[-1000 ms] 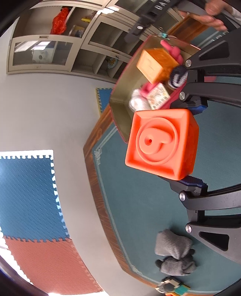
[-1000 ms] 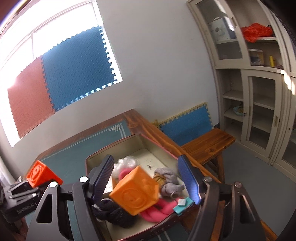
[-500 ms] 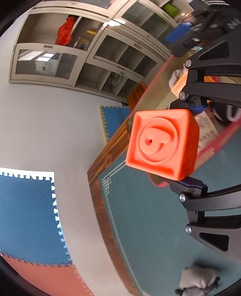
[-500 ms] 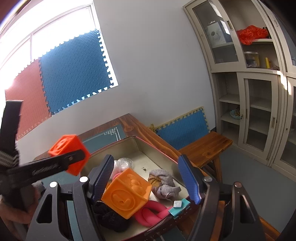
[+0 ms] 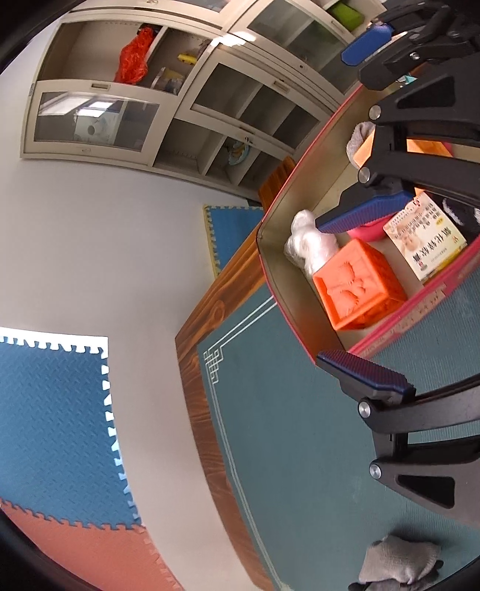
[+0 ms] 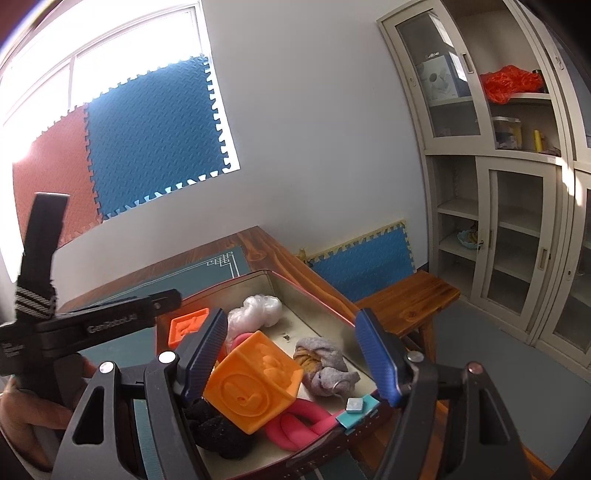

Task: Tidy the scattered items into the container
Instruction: 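Open both tools to drop the two blocks into the tin, then withdraw both tools from the tin toward the grey socks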

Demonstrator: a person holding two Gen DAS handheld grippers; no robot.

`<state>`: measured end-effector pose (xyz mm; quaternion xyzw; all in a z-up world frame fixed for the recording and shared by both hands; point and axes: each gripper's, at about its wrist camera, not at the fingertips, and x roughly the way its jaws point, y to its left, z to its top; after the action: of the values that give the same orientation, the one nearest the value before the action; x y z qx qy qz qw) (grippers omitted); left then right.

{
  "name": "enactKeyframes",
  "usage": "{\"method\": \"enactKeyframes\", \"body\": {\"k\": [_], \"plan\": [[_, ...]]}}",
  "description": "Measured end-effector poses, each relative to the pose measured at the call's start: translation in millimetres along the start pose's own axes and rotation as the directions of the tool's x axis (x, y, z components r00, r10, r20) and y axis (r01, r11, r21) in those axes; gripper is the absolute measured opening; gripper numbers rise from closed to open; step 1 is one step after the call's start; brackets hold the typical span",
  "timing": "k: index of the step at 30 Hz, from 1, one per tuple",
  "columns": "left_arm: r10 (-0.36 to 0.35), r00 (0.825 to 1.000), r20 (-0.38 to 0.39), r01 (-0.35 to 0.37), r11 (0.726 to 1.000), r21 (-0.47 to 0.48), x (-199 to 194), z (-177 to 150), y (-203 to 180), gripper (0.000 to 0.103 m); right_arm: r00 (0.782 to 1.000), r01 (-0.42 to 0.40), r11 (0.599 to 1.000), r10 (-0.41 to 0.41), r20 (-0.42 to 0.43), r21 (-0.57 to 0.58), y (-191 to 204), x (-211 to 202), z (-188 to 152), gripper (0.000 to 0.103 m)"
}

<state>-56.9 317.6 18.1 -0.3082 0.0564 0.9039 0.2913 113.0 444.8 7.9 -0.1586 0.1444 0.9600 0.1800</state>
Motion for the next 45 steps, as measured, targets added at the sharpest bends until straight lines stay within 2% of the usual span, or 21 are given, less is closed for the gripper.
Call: {"method": "enactKeyframes", "body": {"k": [7, 13, 16, 18, 24, 27, 33, 37, 45], "plan": [[0.022, 1.000, 0.007, -0.022, 1.000, 0.002, -18.7, -8.1, 12.4, 0.067, 1.000, 0.024, 0.999, -0.024, 0.021, -0.034, 5.5, -0.7, -1.7, 0.075], [0.069, 0.998, 0.005, -0.069, 0.997, -0.047, -40.0, -16.4, 43.8, 0.067, 0.996, 0.056, 0.996, -0.051, 0.067, -0.072, 11.7, -5.4, -3.3, 0.075], [0.104, 0.995, 0.011, -0.103, 0.991, -0.083, -53.6, -21.9, 68.1, 0.068, 0.993, 0.081, 0.992, -0.072, 0.093, -0.093, 15.7, -8.0, -4.7, 0.075], [0.130, 0.991, 0.014, -0.127, 0.986, -0.111, -63.4, -25.9, 86.2, 0.072, 0.990, 0.098, 0.989, -0.086, 0.112, -0.107, 18.4, -10.2, -5.4, 0.075], [0.204, 0.979, 0.010, -0.198, 0.960, -0.196, -90.6, -42.3, 147.8, 0.073, 0.984, 0.141, 0.977, -0.120, 0.135, -0.158, 33.9, -13.8, -3.3, 0.075], [0.245, 0.969, 0.003, -0.238, 0.942, -0.235, -101.8, -52.0, 180.1, 0.079, 0.989, 0.100, 0.983, -0.081, 0.126, -0.151, 51.2, -21.3, 3.9, 0.078], [0.314, 0.949, -0.037, -0.308, 0.891, -0.335, -117.6, -69.4, 246.7, 0.079, 0.995, -0.035, 0.979, 0.053, 0.084, -0.199, 104.0, -30.6, 13.5, 0.081], [0.358, 0.931, -0.067, -0.357, 0.861, -0.362, -123.9, -78.8, 284.2, 0.079, 0.986, -0.157, 0.961, 0.164, 0.011, -0.228, 147.2, -24.7, 8.8, 0.081], [0.388, 0.906, -0.169, -0.423, 0.816, -0.393, -102.9, -96.4, 346.0, 0.079, 0.966, -0.258, 0.932, 0.242, -0.093, -0.255, 197.3, -4.3, -14.2, 0.081]]}}
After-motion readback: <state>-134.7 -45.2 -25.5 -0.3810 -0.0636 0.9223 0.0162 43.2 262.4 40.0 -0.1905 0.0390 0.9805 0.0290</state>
